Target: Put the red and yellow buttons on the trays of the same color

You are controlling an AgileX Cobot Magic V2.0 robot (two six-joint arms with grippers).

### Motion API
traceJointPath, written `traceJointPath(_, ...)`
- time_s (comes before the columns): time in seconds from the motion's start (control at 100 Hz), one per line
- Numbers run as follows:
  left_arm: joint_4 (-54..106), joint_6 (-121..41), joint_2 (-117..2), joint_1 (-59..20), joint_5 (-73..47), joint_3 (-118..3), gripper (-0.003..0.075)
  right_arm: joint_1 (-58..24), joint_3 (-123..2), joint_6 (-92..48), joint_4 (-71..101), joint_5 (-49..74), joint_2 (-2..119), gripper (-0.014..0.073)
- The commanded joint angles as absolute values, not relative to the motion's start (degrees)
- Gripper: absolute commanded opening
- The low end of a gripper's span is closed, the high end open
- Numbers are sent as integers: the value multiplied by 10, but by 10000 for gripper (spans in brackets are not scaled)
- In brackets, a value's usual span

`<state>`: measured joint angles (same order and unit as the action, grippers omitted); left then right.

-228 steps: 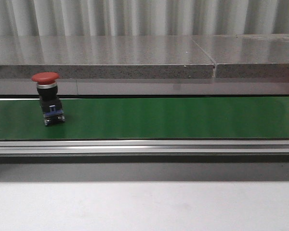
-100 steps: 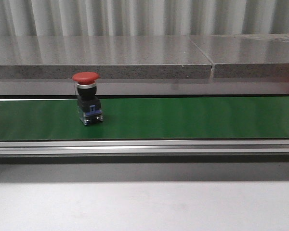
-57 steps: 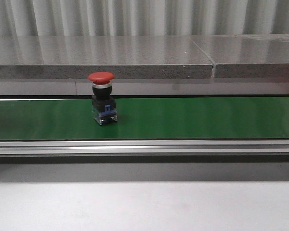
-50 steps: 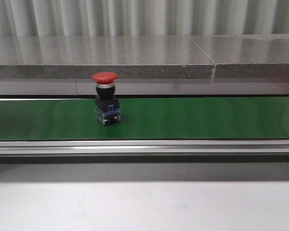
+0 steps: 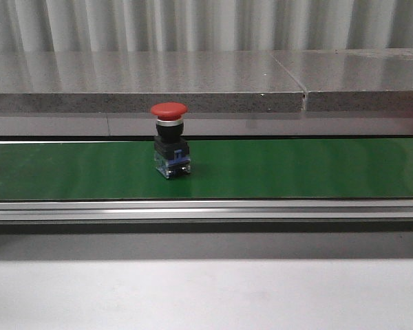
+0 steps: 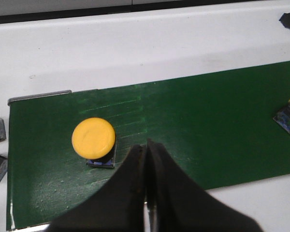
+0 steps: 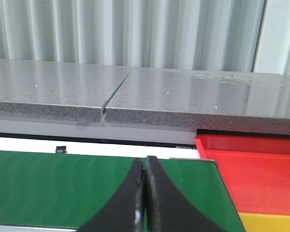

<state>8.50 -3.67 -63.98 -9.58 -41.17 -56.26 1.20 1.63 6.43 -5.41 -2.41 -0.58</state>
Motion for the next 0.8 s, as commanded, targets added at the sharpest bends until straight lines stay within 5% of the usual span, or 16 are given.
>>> traceJointPath(0.0,95,-37,-593,-101,-362,-547,-20,13,13,61,-58,-69,-15,-57)
traceJointPath(0.57,95,-37,-332,-101,-344,-351,-20,13,9,61,-58,-70,-14,-57)
traceJointPath(0.79,95,-37,-282,-101,-364,-334,-20,13,-76,61,-58,65,14,-57)
